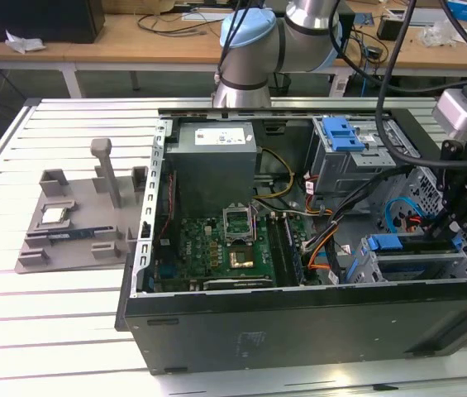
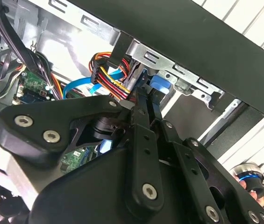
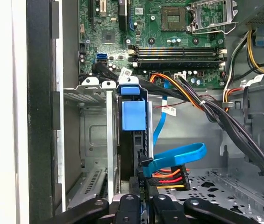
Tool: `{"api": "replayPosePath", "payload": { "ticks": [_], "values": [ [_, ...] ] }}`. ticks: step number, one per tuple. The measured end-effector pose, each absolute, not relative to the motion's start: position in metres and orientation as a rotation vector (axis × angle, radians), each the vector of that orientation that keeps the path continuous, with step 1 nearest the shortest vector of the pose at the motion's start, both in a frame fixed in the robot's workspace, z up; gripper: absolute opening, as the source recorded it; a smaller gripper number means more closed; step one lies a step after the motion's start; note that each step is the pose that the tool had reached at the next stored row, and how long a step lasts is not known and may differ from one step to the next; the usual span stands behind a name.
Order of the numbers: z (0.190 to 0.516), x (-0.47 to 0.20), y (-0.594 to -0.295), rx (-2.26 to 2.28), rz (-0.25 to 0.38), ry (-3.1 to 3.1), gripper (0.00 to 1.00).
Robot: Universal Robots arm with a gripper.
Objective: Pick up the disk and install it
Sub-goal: 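Insert the first disk wire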
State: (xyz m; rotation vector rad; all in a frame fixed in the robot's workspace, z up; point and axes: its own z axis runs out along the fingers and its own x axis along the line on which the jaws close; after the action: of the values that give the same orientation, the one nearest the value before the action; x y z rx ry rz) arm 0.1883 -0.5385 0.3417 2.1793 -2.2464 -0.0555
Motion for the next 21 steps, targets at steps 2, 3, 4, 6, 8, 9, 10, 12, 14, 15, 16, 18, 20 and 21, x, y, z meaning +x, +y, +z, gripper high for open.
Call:
{"api": "replayPosePath", "payload": {
  "ticks": [2, 3, 4, 6, 8, 9, 10, 12, 14, 15, 16, 18, 20, 21],
  "values": [
    [0.3417, 0.1884, -0.5385, 2.179, -0.056, -2.247, 0.17],
    [0.3417, 0.1874, -0.5385, 2.181, -0.059, -2.247, 0.17],
    [0.3418, 0.1866, -0.5384, 2.182, -0.061, -2.249, 0.17],
    [0.3428, 0.1850, -0.5385, 2.183, -0.062, -2.250, 0.17],
    [0.3429, 0.1850, -0.5385, 2.187, -0.068, -2.253, 0.17],
    [0.3429, 0.1850, -0.5385, 2.187, -0.069, -2.253, 0.17],
    [0.3428, 0.1850, -0.5386, 2.187, -0.070, -2.254, 0.17],
    [0.3427, 0.1850, -0.5389, 2.187, -0.070, -2.254, 0.17],
    [0.3426, 0.1851, -0.5402, 2.187, -0.070, -2.254, 0.17],
    [0.3425, 0.1851, -0.5410, 2.187, -0.070, -2.254, 0.17],
    [0.3424, 0.1852, -0.5414, 2.187, -0.070, -2.254, 0.17],
    [0.3421, 0.1854, -0.5424, 2.188, -0.070, -2.253, 0.17],
    [0.3419, 0.1854, -0.5426, 2.188, -0.070, -2.253, 0.17],
    [0.3417, 0.1855, -0.5426, 2.188, -0.070, -2.252, 0.17]
  ]
}}
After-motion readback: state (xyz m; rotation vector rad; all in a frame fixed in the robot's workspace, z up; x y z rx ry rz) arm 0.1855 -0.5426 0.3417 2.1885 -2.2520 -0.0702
